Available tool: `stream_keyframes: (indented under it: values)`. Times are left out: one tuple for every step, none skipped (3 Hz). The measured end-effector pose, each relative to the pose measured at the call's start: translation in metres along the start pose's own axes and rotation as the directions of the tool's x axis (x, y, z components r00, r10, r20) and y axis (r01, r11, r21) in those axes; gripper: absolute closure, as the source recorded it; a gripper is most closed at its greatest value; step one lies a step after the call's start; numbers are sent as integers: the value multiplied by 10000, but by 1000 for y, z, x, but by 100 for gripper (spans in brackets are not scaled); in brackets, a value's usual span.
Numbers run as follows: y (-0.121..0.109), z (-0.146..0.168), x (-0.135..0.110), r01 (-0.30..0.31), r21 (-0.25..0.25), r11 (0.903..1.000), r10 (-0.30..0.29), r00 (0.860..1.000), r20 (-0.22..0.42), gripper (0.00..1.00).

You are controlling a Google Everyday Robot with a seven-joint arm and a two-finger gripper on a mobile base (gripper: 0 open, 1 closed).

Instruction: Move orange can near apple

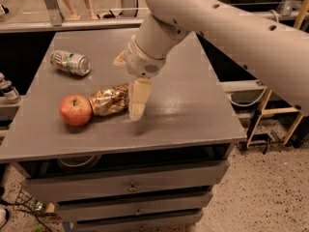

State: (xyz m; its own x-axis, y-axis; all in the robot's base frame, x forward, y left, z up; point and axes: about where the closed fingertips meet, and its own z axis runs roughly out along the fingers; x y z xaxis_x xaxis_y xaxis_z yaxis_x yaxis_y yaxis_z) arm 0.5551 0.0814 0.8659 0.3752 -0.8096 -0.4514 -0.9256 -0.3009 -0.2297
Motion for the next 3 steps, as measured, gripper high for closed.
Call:
stream_keyframes:
  values:
    - [-5,-33,37,-416,268,9988,415,9991,22,0]
    - [-9,-61,87,-1393,529,9888,1403,9900,-168,0]
    - [-11,-66,90,-1435,615,9877,1449,9892,-195,0]
